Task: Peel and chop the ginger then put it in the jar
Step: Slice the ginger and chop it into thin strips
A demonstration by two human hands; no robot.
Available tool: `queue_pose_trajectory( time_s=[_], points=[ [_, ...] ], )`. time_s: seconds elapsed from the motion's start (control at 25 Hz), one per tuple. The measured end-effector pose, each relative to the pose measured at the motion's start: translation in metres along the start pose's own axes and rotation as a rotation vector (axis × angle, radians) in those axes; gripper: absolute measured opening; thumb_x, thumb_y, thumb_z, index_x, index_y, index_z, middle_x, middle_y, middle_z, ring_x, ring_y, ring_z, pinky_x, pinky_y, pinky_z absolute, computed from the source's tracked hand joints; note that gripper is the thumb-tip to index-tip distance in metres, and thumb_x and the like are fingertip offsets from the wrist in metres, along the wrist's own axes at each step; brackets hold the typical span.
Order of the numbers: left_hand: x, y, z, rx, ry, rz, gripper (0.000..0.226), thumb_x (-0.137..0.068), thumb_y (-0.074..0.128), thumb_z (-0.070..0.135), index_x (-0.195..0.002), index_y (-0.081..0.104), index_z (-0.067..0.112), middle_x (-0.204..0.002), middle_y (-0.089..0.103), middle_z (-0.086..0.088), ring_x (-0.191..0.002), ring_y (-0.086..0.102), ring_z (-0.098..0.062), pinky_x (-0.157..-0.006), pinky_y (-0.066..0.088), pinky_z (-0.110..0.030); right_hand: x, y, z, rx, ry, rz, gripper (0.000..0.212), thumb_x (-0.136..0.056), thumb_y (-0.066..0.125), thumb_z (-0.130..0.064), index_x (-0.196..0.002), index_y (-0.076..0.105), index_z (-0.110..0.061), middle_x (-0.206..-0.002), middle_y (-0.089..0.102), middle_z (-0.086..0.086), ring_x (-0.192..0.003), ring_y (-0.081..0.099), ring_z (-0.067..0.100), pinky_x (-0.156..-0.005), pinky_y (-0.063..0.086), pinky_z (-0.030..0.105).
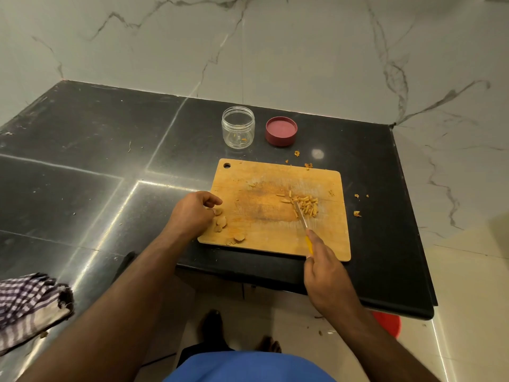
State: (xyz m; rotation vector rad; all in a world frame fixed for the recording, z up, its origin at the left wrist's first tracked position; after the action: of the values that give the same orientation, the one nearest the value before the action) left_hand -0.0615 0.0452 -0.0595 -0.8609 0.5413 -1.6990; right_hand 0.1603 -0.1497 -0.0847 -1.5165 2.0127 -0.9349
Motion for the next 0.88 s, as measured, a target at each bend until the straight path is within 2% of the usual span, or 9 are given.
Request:
queue_pose_trajectory(
  time_s=[0.08,0.16,0.24,0.32,0.44,0.6,0.68,0.76,0.88],
  points=[
    [0.0,-0.002,-0.001,-0.003,-0.002,-0.004,0.026,-0.095,0.063,0.01,-0.116,0.068,0.024,-0.111,0.059,0.005,-0.098,0.057,-0.014,-0.073,0.051,-0.03,0.003,-0.002,0.0,-0.079,0.007,-0.003,0.053,-0.103,0.042,-0.013,-0.153,0.03,-0.026,-0.124,0.052,-0.008,-0.093,0.056,0.0,-0.074,0.046,0.009],
    [0.0,-0.003,-0.003,-0.028,0.002,-0.002,0.028,-0.095,0.062,0.007,-0.118,0.068,0.021,-0.112,0.061,0.003,-0.098,0.056,-0.013,-0.079,0.052,-0.03,0.0,0.002,-0.007,-0.082,-0.04,-0.01,0.054,-0.104,0.042,-0.015,-0.154,0.028,-0.029,-0.123,0.044,-0.017,-0.097,0.05,-0.012,-0.077,0.041,0.004],
    [0.0,-0.005,-0.004,-0.054,0.002,0.001,0.029,-0.095,0.062,0.007,-0.119,0.068,0.02,-0.112,0.064,0.0,-0.098,0.056,-0.012,-0.085,0.052,-0.031,-0.002,0.004,-0.012,-0.1,-0.016,-0.039,0.054,-0.104,0.042,-0.015,-0.154,0.028,-0.029,-0.125,0.043,-0.017,-0.099,0.046,-0.018,-0.08,0.038,0.001],
    [0.0,-0.004,-0.004,-0.091,0.01,-0.003,0.026,-0.095,0.063,0.01,-0.119,0.069,0.02,-0.109,0.064,0.0,-0.095,0.056,-0.012,-0.082,0.052,-0.029,-0.002,0.008,-0.013,-0.094,-0.033,-0.047,0.053,-0.104,0.042,-0.015,-0.154,0.029,-0.027,-0.13,0.043,-0.016,-0.102,0.043,-0.022,-0.082,0.034,-0.003],
    [0.003,-0.002,0.0,-0.146,0.035,0.005,0.023,-0.095,0.065,0.019,-0.118,0.07,0.021,-0.107,0.064,0.0,-0.091,0.056,-0.011,-0.073,0.046,-0.024,-0.003,0.007,-0.014,-0.109,-0.035,-0.065,0.052,-0.104,0.042,-0.014,-0.153,0.03,-0.025,-0.14,0.045,-0.009,-0.111,0.043,-0.013,-0.087,0.031,-0.003],
    [0.003,0.001,0.005,-0.199,0.052,0.025,0.018,-0.093,0.068,0.024,-0.11,0.072,0.021,-0.108,0.066,0.0,-0.091,0.055,-0.01,-0.069,0.042,-0.022,-0.004,0.008,-0.019,-0.103,-0.065,-0.065,0.053,-0.104,0.041,-0.016,-0.154,0.029,-0.025,-0.146,0.045,-0.002,-0.126,0.044,0.003,-0.099,0.037,0.016],
    [0.002,0.002,0.006,-0.21,0.055,0.021,0.012,-0.092,0.068,0.021,-0.104,0.071,0.022,-0.106,0.065,0.001,-0.092,0.055,-0.009,-0.068,0.042,-0.022,-0.004,0.008,-0.019,-0.096,-0.067,-0.065,0.053,-0.104,0.041,-0.016,-0.154,0.028,-0.025,-0.146,0.046,-0.002,-0.123,0.045,0.002,-0.097,0.037,0.015],
    [0.001,0.002,0.007,-0.209,0.058,0.022,0.014,-0.092,0.069,0.021,-0.106,0.07,0.021,-0.105,0.064,0.002,-0.092,0.055,-0.01,-0.07,0.044,-0.023,-0.005,0.008,-0.018,-0.076,-0.071,-0.058,0.053,-0.104,0.041,-0.015,-0.154,0.028,-0.024,-0.144,0.048,0.0,-0.117,0.046,0.0,-0.094,0.036,0.013],
    [-0.001,0.002,0.008,-0.24,0.064,-0.006,0.02,-0.094,0.067,0.021,-0.113,0.07,0.02,-0.11,0.064,0.0,-0.092,0.054,-0.01,-0.071,0.044,-0.023,-0.012,0.008,-0.018,0.017,-0.082,-0.057,0.055,-0.102,0.039,-0.013,-0.154,0.025,-0.022,-0.139,0.051,0.007,-0.118,0.052,0.017,-0.092,0.037,0.018]
  ],
)
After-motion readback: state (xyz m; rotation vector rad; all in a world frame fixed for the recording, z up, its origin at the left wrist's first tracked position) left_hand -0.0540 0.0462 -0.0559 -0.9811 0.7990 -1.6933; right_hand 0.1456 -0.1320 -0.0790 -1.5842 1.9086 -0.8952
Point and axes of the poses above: each hand's wrist, its own x-axis away from the middle knuckle, its own y-axis out of the palm, z = x × y, the point moved 2 cm from there along -x, towards the middle knuckle
